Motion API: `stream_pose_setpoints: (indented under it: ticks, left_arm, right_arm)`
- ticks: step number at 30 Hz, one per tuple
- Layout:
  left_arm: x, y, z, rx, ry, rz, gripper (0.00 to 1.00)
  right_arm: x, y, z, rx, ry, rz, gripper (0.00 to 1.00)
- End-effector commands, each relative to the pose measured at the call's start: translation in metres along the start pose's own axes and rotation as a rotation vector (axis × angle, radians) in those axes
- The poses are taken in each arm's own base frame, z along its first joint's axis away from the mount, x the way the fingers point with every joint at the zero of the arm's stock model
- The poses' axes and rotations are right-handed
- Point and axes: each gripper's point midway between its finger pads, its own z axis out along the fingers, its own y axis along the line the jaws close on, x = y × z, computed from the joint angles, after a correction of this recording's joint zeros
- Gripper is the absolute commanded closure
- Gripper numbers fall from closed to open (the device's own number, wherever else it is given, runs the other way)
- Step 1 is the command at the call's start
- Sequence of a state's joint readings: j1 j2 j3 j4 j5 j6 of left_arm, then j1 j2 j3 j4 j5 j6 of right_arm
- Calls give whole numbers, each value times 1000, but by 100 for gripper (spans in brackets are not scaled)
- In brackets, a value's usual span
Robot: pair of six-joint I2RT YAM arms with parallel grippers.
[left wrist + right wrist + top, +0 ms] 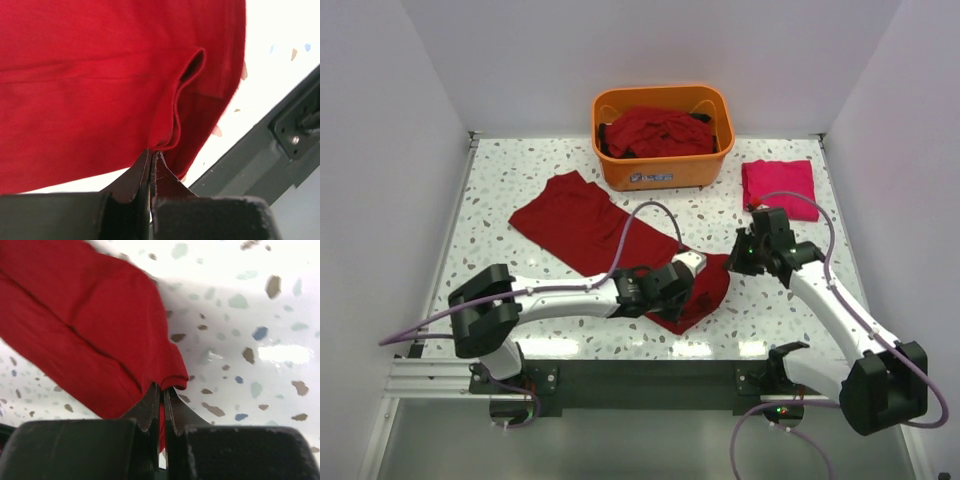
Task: Fold and stack the t-shirts
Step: Fold the tshirt
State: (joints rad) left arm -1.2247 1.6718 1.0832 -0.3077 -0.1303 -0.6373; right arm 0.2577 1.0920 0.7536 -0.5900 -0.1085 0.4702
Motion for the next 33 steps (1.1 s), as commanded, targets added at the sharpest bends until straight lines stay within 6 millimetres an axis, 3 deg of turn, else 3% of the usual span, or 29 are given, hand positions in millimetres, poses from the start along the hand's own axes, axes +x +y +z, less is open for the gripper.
stream_pose_setpoints:
  ticks: [1,6,10,16,17,20,26,33]
  left_arm:
    - [-29,8,-21,9,-94,-64,100]
    - [-40,50,-37,-96,-136,-132,100]
    - [-44,83,-54,-173,-150,-192,100]
    - [-42,142,-71,-347,-155,-280,100]
    - [-38,151,-74,-375,-140,-292,100]
    - [-34,179,-81,-440,-141,-345,100]
    - [-35,222,-92,-521,-168,-418,100]
    - [-35,250,-93,-568,-161,-445,100]
  right_arm:
    - [-24,25,-9,-18,-36,-55,100]
    - [-48,59,5,-48,-37,-80,100]
    - [-69,107,16,-86,-52,-135,100]
    - [-89,156,39,-112,-50,-148,100]
    - [-88,156,52,-87,-33,-148,100]
    - [-90,173,68,-88,-22,-164,100]
    - [-95,202,89,-84,-27,-192,100]
    - [-103,213,113,-56,-30,-192,100]
